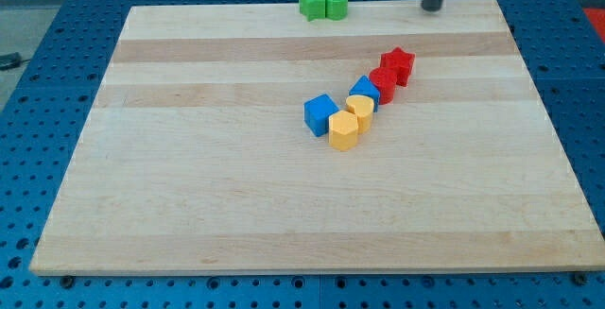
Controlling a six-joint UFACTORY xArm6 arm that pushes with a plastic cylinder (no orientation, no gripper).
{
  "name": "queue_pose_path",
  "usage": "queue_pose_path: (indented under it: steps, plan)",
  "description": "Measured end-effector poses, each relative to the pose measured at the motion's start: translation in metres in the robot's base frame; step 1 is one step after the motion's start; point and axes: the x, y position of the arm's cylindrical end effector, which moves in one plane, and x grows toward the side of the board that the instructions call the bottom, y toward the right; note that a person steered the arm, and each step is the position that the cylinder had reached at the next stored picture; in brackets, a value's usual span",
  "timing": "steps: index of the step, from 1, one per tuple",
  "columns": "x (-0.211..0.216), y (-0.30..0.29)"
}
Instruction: Move green blocks slightly right side
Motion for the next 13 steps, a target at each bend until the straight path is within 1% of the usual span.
queue_pose_path:
  steps: [1,2,3,4,5,9,12,13]
  plan:
    - [0.0,-0.025]
    - [0.0,-0.025]
    - [-0.013,-0.027]
    - [-0.012,-0.041]
    - [-0.012,-0.085]
    - [-0.01,-0.104]
    - [0.018,-0.118]
    - [0.06,-0.122]
